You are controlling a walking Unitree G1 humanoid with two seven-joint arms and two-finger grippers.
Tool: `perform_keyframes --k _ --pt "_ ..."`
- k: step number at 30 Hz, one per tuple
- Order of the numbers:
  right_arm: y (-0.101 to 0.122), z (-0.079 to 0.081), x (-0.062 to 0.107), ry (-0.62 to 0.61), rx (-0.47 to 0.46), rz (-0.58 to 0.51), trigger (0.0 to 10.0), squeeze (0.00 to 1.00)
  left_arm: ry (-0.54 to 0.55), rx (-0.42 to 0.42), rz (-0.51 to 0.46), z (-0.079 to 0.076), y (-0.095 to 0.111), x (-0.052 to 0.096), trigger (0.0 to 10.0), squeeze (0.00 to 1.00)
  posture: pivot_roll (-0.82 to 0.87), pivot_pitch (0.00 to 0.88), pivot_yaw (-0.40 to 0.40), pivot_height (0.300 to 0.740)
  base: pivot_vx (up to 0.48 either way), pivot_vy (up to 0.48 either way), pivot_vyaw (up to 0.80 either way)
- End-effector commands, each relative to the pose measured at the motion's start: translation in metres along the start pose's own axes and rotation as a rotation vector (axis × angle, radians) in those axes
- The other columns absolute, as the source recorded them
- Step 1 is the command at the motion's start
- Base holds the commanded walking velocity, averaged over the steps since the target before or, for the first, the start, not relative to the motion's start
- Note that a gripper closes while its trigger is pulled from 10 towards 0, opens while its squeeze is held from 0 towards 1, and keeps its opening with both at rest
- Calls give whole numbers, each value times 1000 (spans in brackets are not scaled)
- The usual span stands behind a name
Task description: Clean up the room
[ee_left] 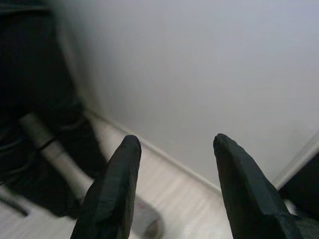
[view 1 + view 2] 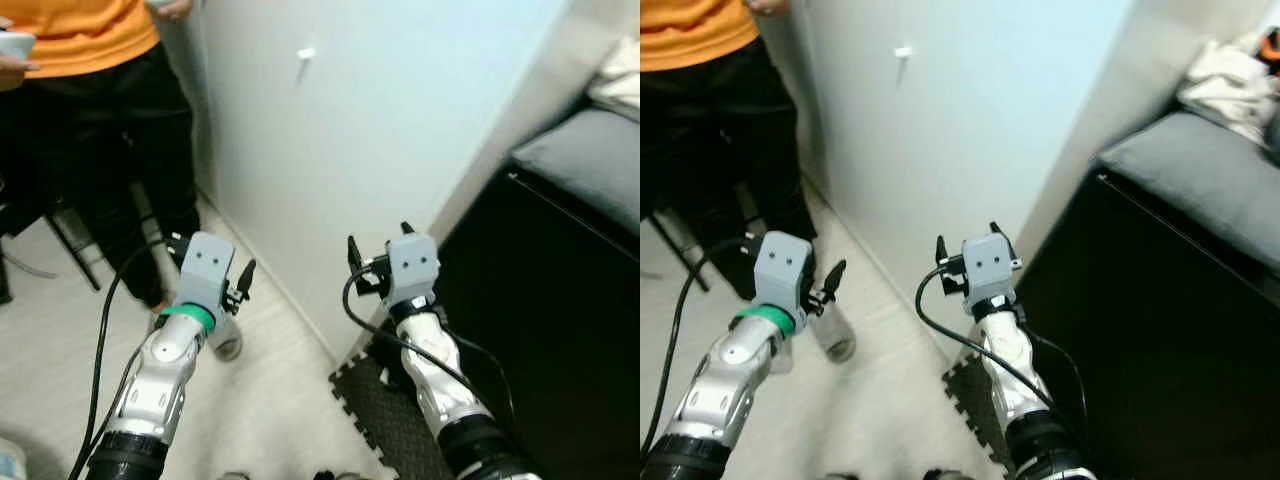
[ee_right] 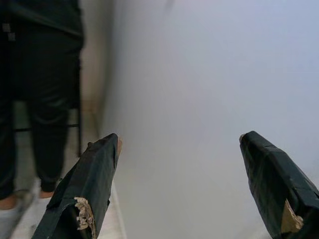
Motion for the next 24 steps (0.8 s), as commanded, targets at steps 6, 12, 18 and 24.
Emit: perform_keyframes --k 6,12,18,24 --pt "-21 -4 11 -14 -39 80 10000 0 3 27 59 -1 -14 2 10000 0 50 100 -38 726 0 0 775" --pt "-25 -2 15 -3 -59 91 10000 0 -24 55 100 -7 -23 4 10000 0 48 106 -39 726 0 0 765" --pt "-27 -2 18 -6 -49 98 10000 0 -39 67 106 -16 -25 4 10000 0 41 114 -35 726 0 0 759" --pt "-25 1 18 18 -71 88 10000 0 -45 65 102 -18 -23 3 10000 0 39 120 -33 726 0 0 346"
Point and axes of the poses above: a point about 5 cm out from each wrist's last joint towards the gripper, its own x axis pointing back from the gripper into the wrist, its own y axis along the axis of the wrist's last joint, z = x × y, the point moved 4 cm from there along -x, pointing out of the wrist towards the gripper, and after that the axes turned 14 degrees about x, right-handed, at the moved point
